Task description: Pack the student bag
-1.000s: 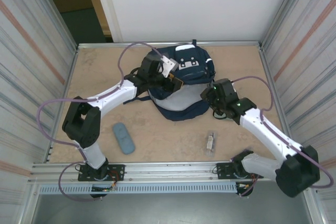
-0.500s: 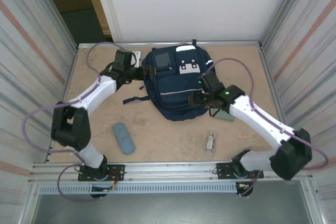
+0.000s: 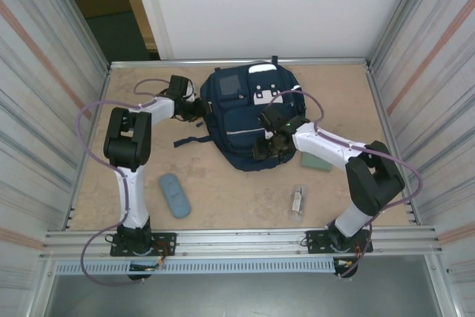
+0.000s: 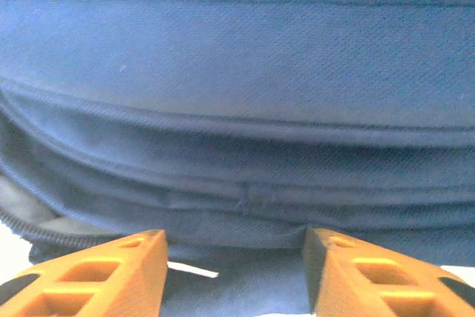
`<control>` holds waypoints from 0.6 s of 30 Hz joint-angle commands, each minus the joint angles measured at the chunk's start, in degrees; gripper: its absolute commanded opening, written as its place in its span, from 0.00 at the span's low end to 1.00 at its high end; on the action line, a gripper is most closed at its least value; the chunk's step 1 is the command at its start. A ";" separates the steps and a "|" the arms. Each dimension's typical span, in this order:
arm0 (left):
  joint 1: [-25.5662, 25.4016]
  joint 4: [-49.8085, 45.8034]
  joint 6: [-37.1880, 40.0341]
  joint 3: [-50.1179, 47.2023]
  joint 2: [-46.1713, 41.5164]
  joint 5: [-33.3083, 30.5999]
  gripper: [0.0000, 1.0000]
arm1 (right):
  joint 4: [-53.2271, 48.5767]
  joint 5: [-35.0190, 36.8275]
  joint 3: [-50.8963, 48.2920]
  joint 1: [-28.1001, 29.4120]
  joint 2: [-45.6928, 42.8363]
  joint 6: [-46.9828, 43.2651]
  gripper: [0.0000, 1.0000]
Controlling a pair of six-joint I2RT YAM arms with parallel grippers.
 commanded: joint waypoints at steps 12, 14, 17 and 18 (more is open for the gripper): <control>3.63 8.24 -16.26 -34.09 -32.58 -1.75 0.08 | 8.16 1.53 20.37 -5.05 24.84 -5.19 0.24; 1.94 8.84 -20.71 -38.51 -36.60 -3.70 0.07 | 8.76 0.95 25.71 -5.94 28.55 -6.08 0.26; -3.73 12.28 -28.40 -43.15 -39.62 -7.64 0.07 | 9.45 -1.22 32.37 -7.34 31.83 -6.92 0.31; -5.80 13.99 -30.87 -43.94 -39.82 -8.66 0.07 | 9.39 -2.19 33.59 -7.78 31.53 -6.27 0.34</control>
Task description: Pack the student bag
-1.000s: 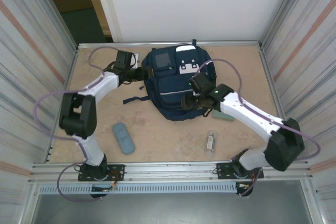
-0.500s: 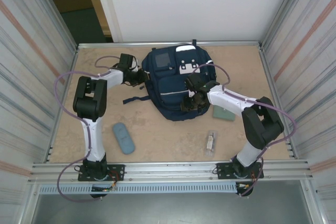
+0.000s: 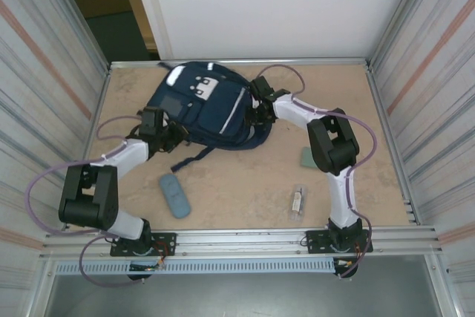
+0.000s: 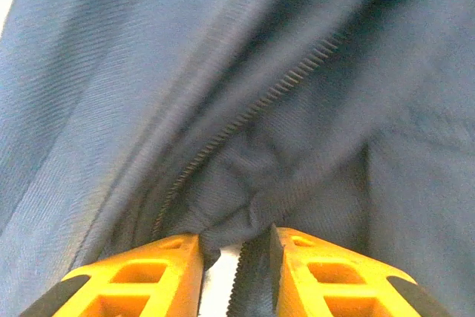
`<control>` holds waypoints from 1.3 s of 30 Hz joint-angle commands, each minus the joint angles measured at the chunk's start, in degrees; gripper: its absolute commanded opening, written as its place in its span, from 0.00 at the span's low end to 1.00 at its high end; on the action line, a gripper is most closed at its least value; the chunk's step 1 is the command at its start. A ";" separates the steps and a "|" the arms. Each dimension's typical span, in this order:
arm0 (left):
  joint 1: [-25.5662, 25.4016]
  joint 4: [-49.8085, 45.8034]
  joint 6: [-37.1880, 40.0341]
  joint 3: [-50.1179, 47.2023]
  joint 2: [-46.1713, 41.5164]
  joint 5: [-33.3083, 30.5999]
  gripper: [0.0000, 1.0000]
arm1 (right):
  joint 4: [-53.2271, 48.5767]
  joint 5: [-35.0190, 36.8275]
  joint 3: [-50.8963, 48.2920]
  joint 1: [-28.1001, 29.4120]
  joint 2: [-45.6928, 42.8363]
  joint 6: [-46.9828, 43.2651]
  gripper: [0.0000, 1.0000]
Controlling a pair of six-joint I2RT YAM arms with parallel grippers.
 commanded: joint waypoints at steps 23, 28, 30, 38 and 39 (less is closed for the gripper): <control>-13.17 -6.75 -27.92 4.58 -3.83 11.60 0.08 | 27.68 3.66 -37.65 24.13 -29.68 3.73 0.50; -13.24 -6.95 -27.64 4.58 -4.30 15.20 0.08 | 34.85 12.41 -35.81 26.29 -23.20 3.30 0.52; -13.21 -7.96 -27.20 4.59 -4.91 14.92 0.08 | 37.43 14.03 -34.77 26.48 -20.89 3.79 0.50; -12.76 -11.63 -25.10 5.55 -6.32 13.19 0.08 | 39.04 23.28 -32.40 27.15 -17.10 2.98 0.16; -12.60 -11.73 -24.82 5.56 -6.48 12.75 0.08 | 38.02 23.51 -32.54 27.19 -17.59 2.97 0.13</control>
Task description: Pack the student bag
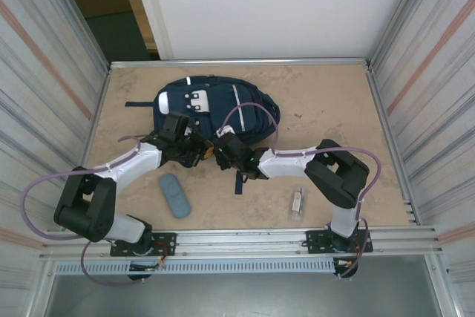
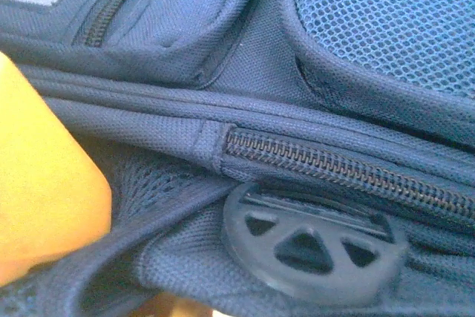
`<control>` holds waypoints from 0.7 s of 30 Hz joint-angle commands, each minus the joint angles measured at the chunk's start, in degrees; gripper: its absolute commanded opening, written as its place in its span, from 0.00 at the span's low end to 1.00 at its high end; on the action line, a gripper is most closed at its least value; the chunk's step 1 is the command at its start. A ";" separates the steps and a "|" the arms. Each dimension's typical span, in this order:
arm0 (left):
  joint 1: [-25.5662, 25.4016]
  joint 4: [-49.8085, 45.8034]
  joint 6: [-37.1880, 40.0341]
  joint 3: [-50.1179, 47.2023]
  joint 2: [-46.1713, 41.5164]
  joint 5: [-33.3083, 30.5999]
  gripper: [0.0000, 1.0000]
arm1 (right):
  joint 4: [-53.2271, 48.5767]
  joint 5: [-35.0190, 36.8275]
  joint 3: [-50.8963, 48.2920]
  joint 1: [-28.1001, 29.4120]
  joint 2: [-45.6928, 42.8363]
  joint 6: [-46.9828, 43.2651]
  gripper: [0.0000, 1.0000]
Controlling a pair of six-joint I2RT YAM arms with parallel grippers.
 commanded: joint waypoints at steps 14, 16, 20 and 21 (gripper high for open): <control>6.07 -7.20 13.91 3.60 -3.00 -2.35 0.07 | -5.64 -1.15 -12.32 -5.62 -14.74 1.30 0.00; 6.77 -6.87 15.23 3.07 -2.57 -2.39 0.07 | -6.81 -4.66 -13.16 -7.68 -15.76 1.26 0.00; 8.63 -4.86 15.61 1.54 -1.26 -0.65 0.07 | -6.82 -7.61 -14.44 -9.21 -16.28 0.31 0.00; 9.06 -4.70 15.68 1.28 -1.00 -0.17 0.07 | -7.50 -8.27 -14.27 -9.57 -16.34 0.13 0.00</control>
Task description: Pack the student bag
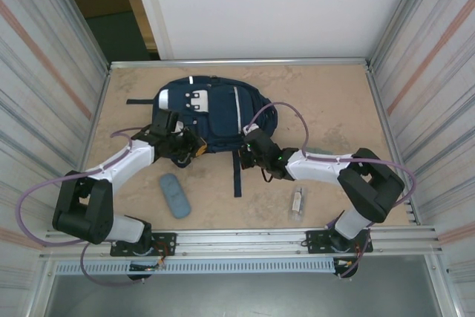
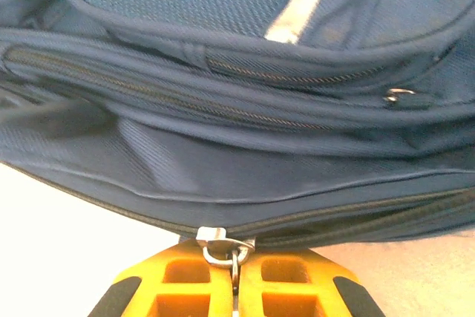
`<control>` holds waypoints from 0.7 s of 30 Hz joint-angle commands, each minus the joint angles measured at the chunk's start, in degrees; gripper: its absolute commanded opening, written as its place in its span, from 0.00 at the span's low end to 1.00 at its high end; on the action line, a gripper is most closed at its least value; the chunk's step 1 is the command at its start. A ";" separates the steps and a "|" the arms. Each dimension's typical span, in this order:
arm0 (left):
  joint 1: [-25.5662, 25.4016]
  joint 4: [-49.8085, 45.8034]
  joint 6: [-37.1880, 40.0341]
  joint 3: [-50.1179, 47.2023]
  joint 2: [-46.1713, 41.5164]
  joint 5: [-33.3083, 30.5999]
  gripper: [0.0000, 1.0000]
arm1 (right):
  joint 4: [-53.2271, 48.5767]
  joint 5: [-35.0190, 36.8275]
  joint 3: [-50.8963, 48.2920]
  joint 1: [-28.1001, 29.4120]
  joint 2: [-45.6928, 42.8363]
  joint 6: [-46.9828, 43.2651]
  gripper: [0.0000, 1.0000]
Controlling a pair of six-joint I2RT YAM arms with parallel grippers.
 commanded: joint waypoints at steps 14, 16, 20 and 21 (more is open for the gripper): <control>11.81 -1.24 15.66 3.96 4.78 -6.55 0.07 | -9.89 -6.77 -3.56 -8.54 -3.85 -1.45 0.00; 14.33 -1.63 17.65 7.16 8.73 -4.99 0.07 | -11.79 -7.86 -2.86 -8.70 -4.23 -3.02 0.00; 17.46 -3.41 21.90 17.55 18.88 -1.26 0.12 | -9.61 -12.81 -2.06 -7.88 -2.46 -3.29 0.00; 17.83 -4.38 22.67 21.14 21.37 -0.71 0.15 | -9.37 -14.02 -1.20 -7.51 -1.38 -2.56 0.00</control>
